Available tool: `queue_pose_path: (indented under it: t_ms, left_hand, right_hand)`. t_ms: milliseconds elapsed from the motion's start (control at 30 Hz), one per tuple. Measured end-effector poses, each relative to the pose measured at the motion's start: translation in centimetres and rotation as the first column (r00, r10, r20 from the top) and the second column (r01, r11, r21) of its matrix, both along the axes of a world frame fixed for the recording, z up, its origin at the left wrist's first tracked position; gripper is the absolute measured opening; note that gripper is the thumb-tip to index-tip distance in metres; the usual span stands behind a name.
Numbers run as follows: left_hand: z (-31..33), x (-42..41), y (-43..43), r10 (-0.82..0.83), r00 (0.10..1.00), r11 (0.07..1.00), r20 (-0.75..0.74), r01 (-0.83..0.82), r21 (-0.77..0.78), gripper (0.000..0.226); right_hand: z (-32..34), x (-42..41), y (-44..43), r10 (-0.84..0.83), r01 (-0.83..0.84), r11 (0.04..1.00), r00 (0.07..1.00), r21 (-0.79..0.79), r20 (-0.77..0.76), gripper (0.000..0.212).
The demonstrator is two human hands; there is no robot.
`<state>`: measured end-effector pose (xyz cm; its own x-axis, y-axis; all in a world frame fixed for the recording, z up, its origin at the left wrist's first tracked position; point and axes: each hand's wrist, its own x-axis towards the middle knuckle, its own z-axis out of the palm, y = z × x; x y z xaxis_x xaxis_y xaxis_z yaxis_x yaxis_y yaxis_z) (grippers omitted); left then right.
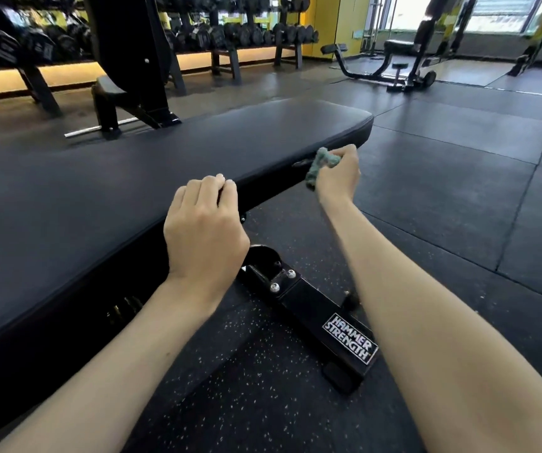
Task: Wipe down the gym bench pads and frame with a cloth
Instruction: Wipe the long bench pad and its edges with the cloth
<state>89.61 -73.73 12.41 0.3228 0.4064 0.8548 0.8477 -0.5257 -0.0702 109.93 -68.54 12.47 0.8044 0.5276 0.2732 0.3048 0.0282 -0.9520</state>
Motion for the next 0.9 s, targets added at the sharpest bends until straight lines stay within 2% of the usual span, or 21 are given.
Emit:
queue_pose_path:
  t_ms: [33,167,233,333,467,533,633,700,833,900]
  left_hand:
    - [0.2,0.2,0.3,-0.01,1.0,1.0,-0.019,0.01,-0.002,0.031]
    - [1.0,3.3,2.3,-0.088,0.985,0.994,-0.149,0.078,-0.074,0.043]
    - [1.1,4.6,3.1,-0.084,0.98,0.989,-0.181,0.06,-0.136,0.049]
    - [0.5,5.2,3.8,-0.033,0.977,0.992,-0.212,0.006,-0.124,0.051]
    - [0.0,5.5,3.2,-0.009,0.987,0.991,-0.158,-0.012,-0.132,0.052]
    - [-0.2,5.7,3.1,-0.026,0.991,0.989,-0.13,0.007,-0.145,0.051]
    - [-0.6,6.0,3.2,-0.05,0.997,0.987,-0.057,0.041,-0.157,0.046]
    - [-0.3,6.4,3.2,-0.054,0.998,0.98,-0.017,0.05,-0.195,0.044]
    - [0.1,6.5,2.7,-0.071,0.997,0.964,0.003,0.07,-0.255,0.043]
    - [0.0,6.5,2.8,-0.079,0.997,0.968,0.013,0.08,-0.237,0.043]
  right_hand:
    - [-0.1,-0.3,-0.3,0.017,-0.017,1.0,0.999,-0.014,0.037,0.023]
    - [-2.8,-6.6,-2.7,0.082,-0.112,0.982,0.978,0.151,0.19,0.027]
    - [-3.3,-7.6,-3.1,0.121,-0.162,0.968,0.971,0.191,0.206,0.028]
    - [-1.8,-5.6,-2.1,0.052,-0.089,0.981,0.977,0.174,0.206,0.026]
    - [0.9,-2.1,-0.3,-0.105,0.105,0.994,0.994,0.002,0.005,0.027]
    - [1.6,-1.2,0.0,-0.148,0.147,0.988,0.989,-0.045,-0.021,0.027]
    - [0.8,-4.1,-1.7,-0.087,0.092,0.995,0.991,-0.04,0.102,0.02]
    - [0.2,-6.4,-3.1,-0.019,0.026,0.999,0.985,-0.037,0.171,0.022]
    - [0.4,-6.2,-3.1,-0.01,0.032,0.996,0.963,-0.08,0.268,0.026]
    - [0.8,-5.5,-2.4,-0.061,0.079,0.995,0.966,-0.062,0.252,0.022]
